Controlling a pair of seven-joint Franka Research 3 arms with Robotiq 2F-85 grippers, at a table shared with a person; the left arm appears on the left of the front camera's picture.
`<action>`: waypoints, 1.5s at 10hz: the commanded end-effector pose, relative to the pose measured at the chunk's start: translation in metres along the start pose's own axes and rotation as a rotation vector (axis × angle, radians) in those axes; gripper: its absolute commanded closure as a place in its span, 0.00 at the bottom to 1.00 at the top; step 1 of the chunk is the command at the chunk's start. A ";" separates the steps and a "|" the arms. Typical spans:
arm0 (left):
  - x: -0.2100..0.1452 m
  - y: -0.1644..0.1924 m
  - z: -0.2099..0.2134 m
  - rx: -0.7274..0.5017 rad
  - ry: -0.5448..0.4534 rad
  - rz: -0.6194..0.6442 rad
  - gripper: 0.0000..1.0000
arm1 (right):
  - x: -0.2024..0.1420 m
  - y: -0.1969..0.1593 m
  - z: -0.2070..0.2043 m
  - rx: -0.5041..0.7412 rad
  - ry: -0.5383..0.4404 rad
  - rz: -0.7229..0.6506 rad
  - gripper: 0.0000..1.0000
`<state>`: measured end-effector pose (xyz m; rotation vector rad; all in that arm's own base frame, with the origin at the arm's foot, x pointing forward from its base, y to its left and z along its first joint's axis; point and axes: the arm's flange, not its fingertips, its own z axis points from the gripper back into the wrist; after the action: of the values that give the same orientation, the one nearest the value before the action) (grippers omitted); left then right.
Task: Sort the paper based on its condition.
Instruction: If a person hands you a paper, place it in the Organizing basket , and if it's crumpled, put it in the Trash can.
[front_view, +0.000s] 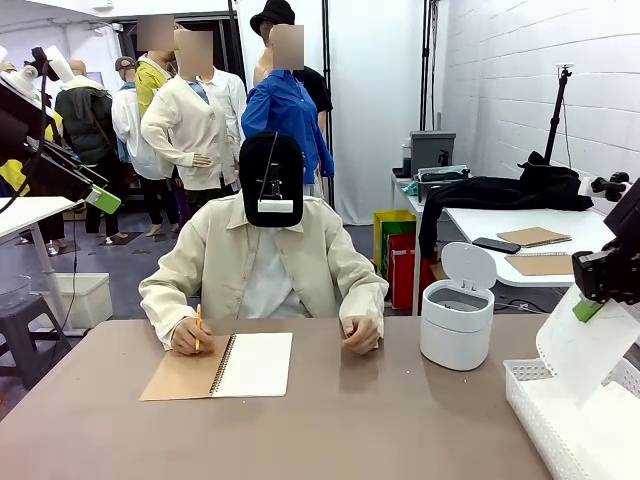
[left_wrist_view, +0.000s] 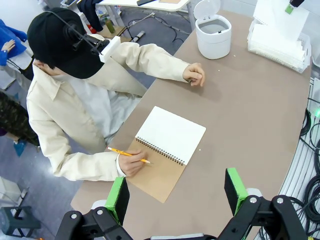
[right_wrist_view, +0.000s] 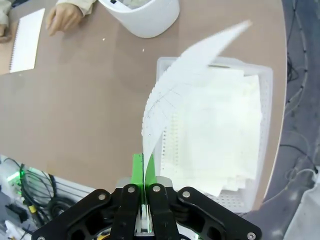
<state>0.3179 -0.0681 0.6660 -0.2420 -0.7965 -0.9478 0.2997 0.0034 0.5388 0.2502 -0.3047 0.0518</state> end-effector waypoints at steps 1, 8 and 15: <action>0.000 0.001 0.001 -0.002 -0.003 0.001 0.00 | 0.000 -0.003 0.001 0.000 -0.002 -0.009 1.00; 0.000 0.001 0.001 -0.002 -0.003 0.001 0.00 | -0.049 -0.034 -0.082 -0.008 0.128 0.015 1.00; 0.000 0.001 0.001 -0.002 -0.003 0.001 0.00 | -0.115 -0.039 -0.142 0.027 0.242 0.059 1.00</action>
<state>0.3179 -0.0680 0.6660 -0.2420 -0.7965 -0.9478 0.3304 -0.0158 0.4656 0.2378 -0.0620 0.1237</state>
